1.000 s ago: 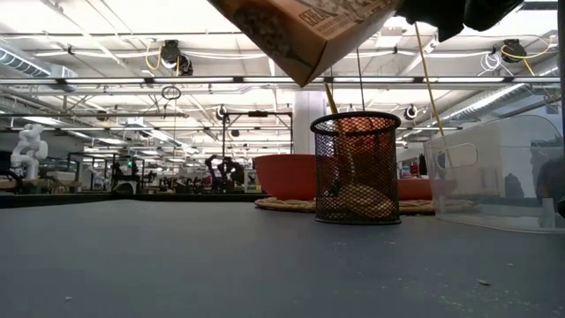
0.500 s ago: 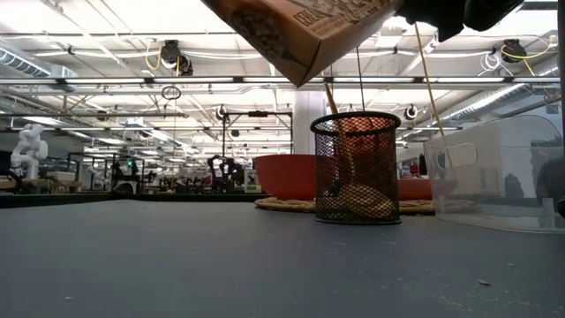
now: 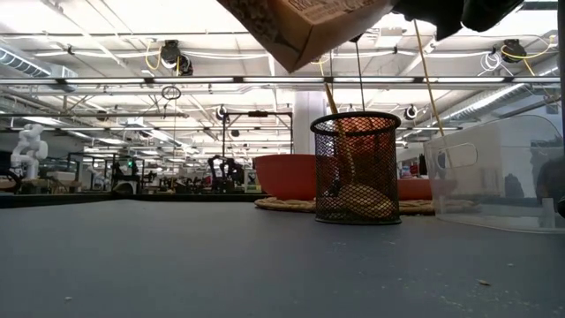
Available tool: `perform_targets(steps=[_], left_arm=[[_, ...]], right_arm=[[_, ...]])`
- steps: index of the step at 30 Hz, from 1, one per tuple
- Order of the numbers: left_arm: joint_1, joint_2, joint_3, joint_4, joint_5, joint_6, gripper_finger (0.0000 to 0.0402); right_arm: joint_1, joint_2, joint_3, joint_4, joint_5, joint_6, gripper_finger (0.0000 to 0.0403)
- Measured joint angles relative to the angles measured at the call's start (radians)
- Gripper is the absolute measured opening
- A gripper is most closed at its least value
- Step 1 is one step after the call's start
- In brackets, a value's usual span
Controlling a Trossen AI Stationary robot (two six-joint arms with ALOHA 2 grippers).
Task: Arrange a breakfast setting
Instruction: Pour the cereal from the cereal box into the red bowl
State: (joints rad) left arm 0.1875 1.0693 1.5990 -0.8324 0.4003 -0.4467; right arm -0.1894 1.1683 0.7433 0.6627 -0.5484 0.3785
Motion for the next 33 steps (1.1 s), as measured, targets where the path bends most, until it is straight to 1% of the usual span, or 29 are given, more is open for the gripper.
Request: perform_targets(steps=[3,6,8,12,15,18,21,26,29,33], left_arm=[[0.014,-0.066,0.0,-0.033,-0.003,0.02,0.0115],[0.016,-0.134,0.0,-0.08,-0.042,0.049,0.0115],[0.015,-0.174,0.0,-0.114,-0.087,0.075,0.0115],[0.015,-0.242,-0.003,-0.176,-0.218,0.131,0.0115],[0.015,-0.287,-0.059,-0.159,-0.274,0.175,0.0115],[0.015,-0.331,-0.183,-0.113,-0.279,0.21,0.0115],[0.015,-0.379,-0.343,-0.012,-0.279,0.217,0.0115],[0.015,-0.416,-0.602,0.257,-0.278,0.221,0.0115],[0.015,-0.413,-0.728,0.44,-0.278,0.218,0.0115],[0.015,-0.371,-0.874,0.708,-0.278,0.217,0.0115]], right_arm=[[-0.006,0.0,0.0,0.039,0.0,0.001,0.0063],[-0.015,0.0,0.0,0.101,0.002,0.002,0.0063],[-0.02,0.0,0.0,0.147,0.018,0.002,0.0063],[-0.031,0.0,0.0,0.232,0.098,0.002,0.0063],[-0.045,0.0,0.0,0.294,0.145,0.001,0.0063],[-0.058,0.0,0.0,0.355,0.179,0.001,0.0063],[-0.073,0.0,0.0,0.426,0.185,-0.001,0.0063],[-0.091,-0.001,0.0,0.525,0.185,-0.001,0.0063],[-0.098,-0.001,0.0,0.573,0.192,-0.007,0.0063],[-0.099,-0.001,0.0,0.614,0.267,-0.045,0.0063]])
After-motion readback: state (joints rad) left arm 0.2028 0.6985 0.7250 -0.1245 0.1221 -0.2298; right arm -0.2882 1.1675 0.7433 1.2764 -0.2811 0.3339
